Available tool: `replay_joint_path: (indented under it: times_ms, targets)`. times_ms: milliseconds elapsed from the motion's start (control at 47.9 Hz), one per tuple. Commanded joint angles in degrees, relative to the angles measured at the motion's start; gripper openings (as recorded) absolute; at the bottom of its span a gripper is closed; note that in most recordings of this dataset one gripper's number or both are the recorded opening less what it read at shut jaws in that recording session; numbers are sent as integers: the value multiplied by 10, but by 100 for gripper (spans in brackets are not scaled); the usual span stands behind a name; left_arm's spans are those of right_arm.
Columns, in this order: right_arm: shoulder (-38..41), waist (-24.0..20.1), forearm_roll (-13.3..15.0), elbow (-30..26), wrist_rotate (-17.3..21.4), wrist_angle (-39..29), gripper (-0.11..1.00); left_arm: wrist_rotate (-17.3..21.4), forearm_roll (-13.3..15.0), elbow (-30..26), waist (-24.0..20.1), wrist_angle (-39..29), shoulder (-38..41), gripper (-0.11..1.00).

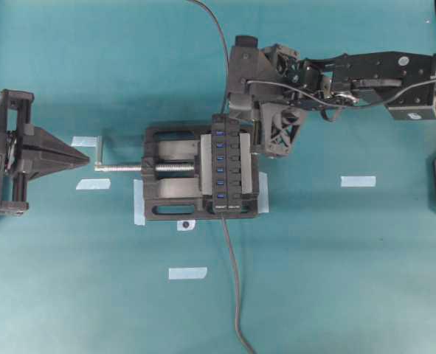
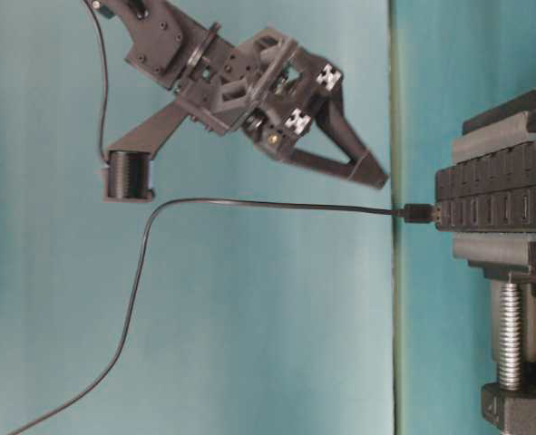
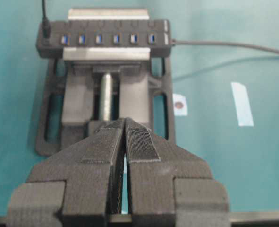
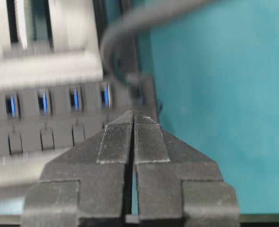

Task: Insert the USB into the center port of the fixed hub
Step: 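Lower the open right gripper over the black USB cable near its plug, then close the right gripper on the black cable just behind the plug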

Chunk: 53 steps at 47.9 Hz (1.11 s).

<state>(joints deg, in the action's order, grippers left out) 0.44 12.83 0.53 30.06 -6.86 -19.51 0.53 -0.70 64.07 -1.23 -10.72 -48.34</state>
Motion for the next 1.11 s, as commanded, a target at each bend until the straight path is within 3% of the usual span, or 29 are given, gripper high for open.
replay_joint_path:
  times_ms: [0,146,334,417,584,1085]
  targets:
    - [-7,0,1,-13,-7,20,7,0,-2,-15,-2,2,3,0]
    - [-4,0,1,-11,-6,29,27,0,-2,-15,-2,2,3,0]
    - [7,-3,1,-11,-5,31,79,0,-2,-15,-2,-1,3,0]
    - [11,-4,1,-14,-6,36,93,0,-2,-15,-2,0,3,0]
    - [18,-4,1,-14,-5,54,86,0,-1,-15,-2,-1,3,0]
    - [42,-4,0,-20,-5,64,85,-1,-1,-14,-2,0,2,0]
